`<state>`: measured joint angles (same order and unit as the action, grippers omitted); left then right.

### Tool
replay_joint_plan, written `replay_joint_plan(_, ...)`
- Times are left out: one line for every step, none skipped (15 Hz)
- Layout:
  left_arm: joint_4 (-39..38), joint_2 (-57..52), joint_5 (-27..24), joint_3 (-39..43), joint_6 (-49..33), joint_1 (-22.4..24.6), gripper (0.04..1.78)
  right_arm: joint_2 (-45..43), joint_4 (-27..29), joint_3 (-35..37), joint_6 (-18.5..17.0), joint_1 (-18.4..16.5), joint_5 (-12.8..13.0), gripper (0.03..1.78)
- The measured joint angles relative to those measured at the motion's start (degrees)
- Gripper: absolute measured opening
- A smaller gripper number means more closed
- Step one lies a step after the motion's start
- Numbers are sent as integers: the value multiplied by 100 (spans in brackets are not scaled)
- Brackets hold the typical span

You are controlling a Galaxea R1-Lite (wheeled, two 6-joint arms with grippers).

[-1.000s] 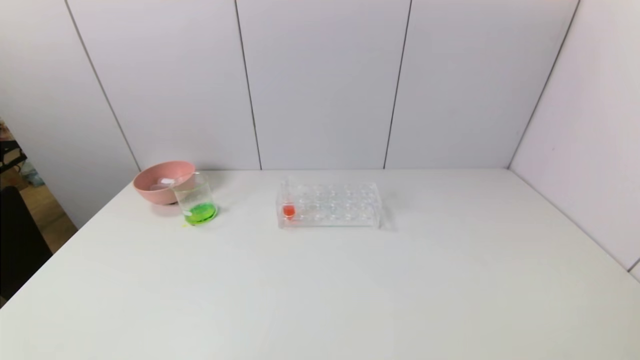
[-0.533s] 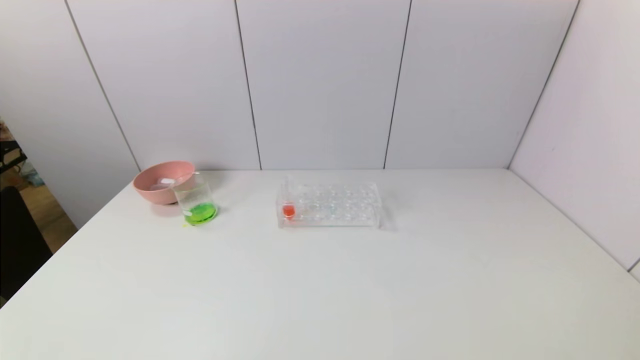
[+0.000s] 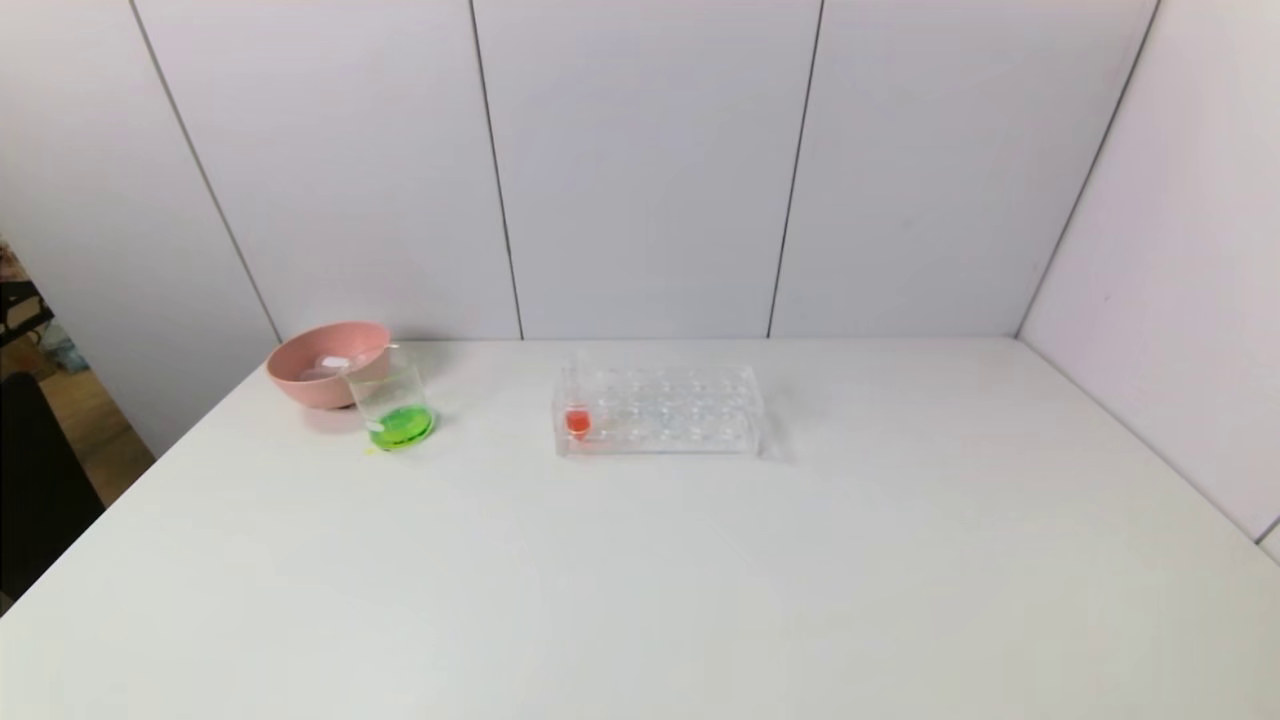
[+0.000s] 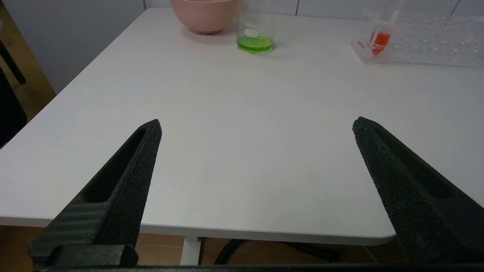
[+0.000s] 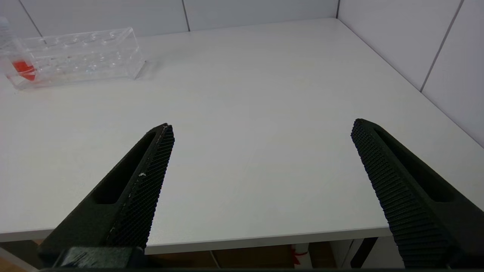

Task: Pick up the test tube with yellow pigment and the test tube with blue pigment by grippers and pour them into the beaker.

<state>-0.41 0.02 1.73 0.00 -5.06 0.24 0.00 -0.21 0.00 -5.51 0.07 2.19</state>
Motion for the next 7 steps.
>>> replay_joint_plan(0, 0, 0, 0, 0, 0, 176, 0, 2, 0, -5, 0, 0, 171)
replay_joint_plan(0, 0, 0, 0, 0, 0, 176, 0, 2, 0, -13, -2, 0, 171)
replay_joint_plan(0, 0, 0, 0, 0, 0, 176, 0, 2, 0, -18, -5, 0, 171)
replay_joint_plan(0, 0, 0, 0, 0, -2, 176, 0, 0, 0, -18, -7, 0, 171)
replay_joint_plan(0, 0, 0, 0, -1, -2, 176, 0, 2, 0, -18, -7, 0, 171)
replay_joint_plan(0, 0, 0, 0, -1, -2, 176, 0, 2, 0, -18, -7, 0, 171)
replay_joint_plan(0, 0, 0, 0, 0, -2, 176, 0, 5, 0, -18, -7, 0, 171)
